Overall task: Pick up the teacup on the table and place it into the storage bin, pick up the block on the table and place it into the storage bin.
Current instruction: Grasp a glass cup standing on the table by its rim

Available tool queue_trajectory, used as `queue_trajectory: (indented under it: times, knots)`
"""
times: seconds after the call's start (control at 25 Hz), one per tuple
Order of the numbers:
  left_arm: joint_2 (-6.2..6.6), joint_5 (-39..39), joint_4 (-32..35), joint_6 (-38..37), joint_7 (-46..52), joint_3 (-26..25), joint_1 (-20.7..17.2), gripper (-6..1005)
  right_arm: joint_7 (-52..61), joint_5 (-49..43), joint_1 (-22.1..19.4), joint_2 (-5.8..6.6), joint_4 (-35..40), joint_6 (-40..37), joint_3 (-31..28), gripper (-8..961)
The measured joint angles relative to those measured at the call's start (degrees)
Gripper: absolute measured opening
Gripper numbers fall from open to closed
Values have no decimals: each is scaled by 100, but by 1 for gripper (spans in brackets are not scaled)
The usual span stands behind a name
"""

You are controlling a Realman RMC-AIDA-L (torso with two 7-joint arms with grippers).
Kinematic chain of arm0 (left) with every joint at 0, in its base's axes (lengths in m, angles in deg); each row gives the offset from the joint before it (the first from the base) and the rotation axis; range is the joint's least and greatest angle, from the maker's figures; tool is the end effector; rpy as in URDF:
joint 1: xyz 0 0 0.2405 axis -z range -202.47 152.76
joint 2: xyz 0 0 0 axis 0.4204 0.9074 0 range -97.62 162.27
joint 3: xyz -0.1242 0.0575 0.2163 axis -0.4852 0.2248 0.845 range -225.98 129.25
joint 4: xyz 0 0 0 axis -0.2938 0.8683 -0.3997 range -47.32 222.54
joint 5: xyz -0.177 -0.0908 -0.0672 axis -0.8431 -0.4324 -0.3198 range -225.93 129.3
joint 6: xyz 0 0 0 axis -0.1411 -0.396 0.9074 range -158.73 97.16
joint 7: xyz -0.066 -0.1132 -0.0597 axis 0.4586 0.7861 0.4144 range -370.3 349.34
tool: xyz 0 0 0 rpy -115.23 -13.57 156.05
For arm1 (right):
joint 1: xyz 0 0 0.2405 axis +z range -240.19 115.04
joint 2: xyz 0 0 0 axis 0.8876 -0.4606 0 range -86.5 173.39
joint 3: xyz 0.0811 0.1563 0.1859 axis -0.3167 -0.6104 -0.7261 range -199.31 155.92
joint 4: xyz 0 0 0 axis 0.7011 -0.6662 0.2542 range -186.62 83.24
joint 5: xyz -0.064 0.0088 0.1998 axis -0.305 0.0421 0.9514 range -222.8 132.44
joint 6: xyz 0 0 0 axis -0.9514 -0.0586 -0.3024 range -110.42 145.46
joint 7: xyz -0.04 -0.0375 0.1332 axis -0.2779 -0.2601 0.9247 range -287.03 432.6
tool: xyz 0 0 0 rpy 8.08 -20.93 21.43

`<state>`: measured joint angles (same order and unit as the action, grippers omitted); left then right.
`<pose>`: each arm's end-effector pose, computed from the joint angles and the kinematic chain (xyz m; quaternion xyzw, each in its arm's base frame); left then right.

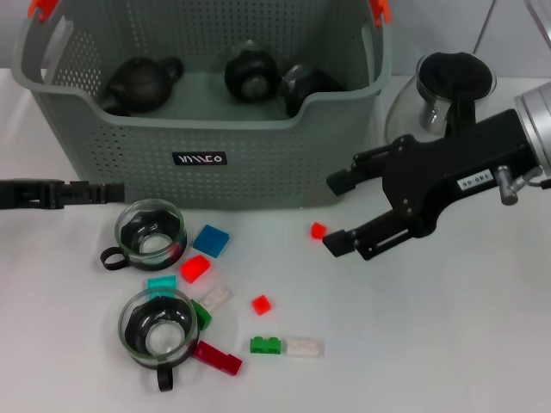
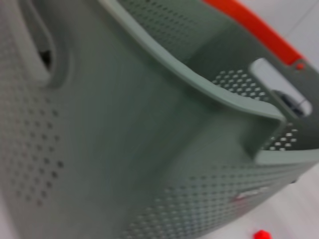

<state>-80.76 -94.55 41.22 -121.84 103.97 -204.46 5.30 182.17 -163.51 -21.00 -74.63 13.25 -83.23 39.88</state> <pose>-0.3214 0.3348 0.0856 -0.8300 -0.4975 -0.1691 0.1870 0.1253 0.3519 0.0160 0.9912 -0.1037 -0.0795 0.0205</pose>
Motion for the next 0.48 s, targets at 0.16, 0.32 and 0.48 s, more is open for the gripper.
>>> queue_trajectory:
  times: [0.16,0.32,0.48]
  knots:
    - [9,184,-408,3,513,305,70,856,-32,0,41,14,-1,62,-3,917]
    - [29,415,-906,-199,1083,759,92,856,-41,0,78,45,-4,125,-5,917]
    - [33,671,-1259,-483,1621,1123,158,855,-42,1,158,74,-80,140,-1,917]
